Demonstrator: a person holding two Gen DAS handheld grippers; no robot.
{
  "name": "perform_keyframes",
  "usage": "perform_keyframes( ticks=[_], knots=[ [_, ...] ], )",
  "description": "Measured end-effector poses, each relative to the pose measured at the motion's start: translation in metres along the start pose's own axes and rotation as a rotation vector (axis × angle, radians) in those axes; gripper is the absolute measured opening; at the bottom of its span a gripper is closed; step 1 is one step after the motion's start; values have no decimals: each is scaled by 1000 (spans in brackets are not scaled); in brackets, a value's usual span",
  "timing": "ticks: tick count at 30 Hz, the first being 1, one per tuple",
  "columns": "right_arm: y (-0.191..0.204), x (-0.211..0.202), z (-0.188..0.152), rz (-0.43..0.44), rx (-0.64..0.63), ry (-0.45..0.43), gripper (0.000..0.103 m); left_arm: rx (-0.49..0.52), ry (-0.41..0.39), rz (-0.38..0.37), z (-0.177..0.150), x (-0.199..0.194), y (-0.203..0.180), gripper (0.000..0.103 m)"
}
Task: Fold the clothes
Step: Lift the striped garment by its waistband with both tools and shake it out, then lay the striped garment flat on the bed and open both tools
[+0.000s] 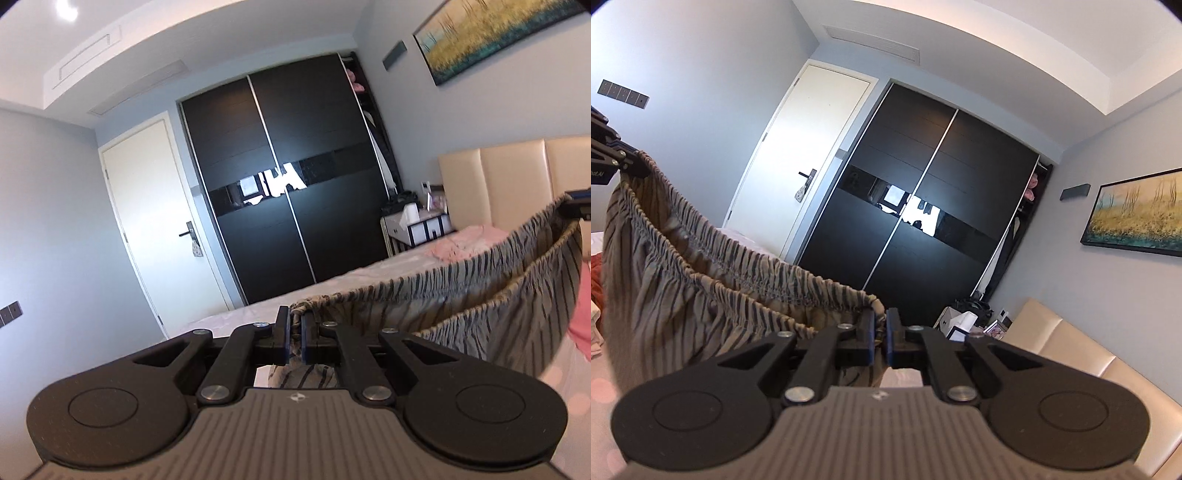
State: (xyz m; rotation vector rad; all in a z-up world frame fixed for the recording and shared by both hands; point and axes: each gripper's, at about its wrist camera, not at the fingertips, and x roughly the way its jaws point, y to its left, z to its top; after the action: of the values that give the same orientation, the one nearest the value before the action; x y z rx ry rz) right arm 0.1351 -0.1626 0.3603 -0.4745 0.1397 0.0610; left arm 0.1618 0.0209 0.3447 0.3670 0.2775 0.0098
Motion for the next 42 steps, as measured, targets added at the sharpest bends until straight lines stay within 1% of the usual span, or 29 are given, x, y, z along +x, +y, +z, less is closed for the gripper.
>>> perform_keyframes(
  ticks=[2,4,9,13,15,17,19,20,23,24,25,27,28,30,32,34,35,37,38,39,40,41,42],
  knots=[
    [7,1,-19,35,-3,59,7,44,53,-29,-21,4,-14,3],
    [19,2,-43,76,-12,127,7,84,110,-65,-53,10,-31,3],
    [61,-2,-137,173,-29,321,6,161,231,-185,-159,19,-76,3],
    [95,-12,-220,259,18,479,6,195,340,-286,-251,18,-112,3],
    [112,-19,-260,296,45,545,6,218,391,-316,-293,14,-127,3],
    [128,-23,-292,324,49,593,6,224,434,-339,-328,9,-140,3],
    [138,-19,-313,347,27,638,6,226,467,-357,-354,6,-150,3],
    [143,-19,-321,359,12,658,6,227,474,-358,-361,5,-154,3],
    [156,-21,-336,374,-51,662,8,196,468,-339,-372,1,-155,6],
    [157,-23,-338,374,-69,656,8,179,471,-328,-373,1,-154,11],
    [157,-25,-339,369,-80,646,12,160,476,-318,-374,0,-153,15],
    [157,-27,-338,358,-97,622,39,98,502,-302,-374,-1,-147,36],
    [160,-32,-338,353,-126,594,42,63,505,-294,-374,-5,-145,42],
    [169,-43,-337,346,-197,526,43,24,507,-277,-377,-11,-143,44],
    [183,-58,-335,342,-320,435,43,-19,529,-272,-380,-14,-142,45],
    [200,-65,-336,353,-440,348,43,-80,561,-268,-383,-12,-141,45],
    [209,-65,-337,357,-497,327,41,-113,584,-260,-384,-9,-139,44],
    [223,-60,-341,357,-593,312,40,-207,631,-245,-387,-6,-137,44],
    [229,-57,-344,350,-640,307,36,-250,644,-247,-388,-5,-136,44],
    [235,-54,-347,343,-687,301,27,-291,653,-252,-388,-5,-135,44],
    [237,-50,-347,338,-704,306,22,-318,654,-255,-389,-5,-135,44],
    [238,-46,-347,335,-711,315,10,-316,645,-255,-389,-4,-136,44],
    [238,-42,-346,331,-718,324,5,-305,634,-253,-388,-3,-137,44]
  ],
)
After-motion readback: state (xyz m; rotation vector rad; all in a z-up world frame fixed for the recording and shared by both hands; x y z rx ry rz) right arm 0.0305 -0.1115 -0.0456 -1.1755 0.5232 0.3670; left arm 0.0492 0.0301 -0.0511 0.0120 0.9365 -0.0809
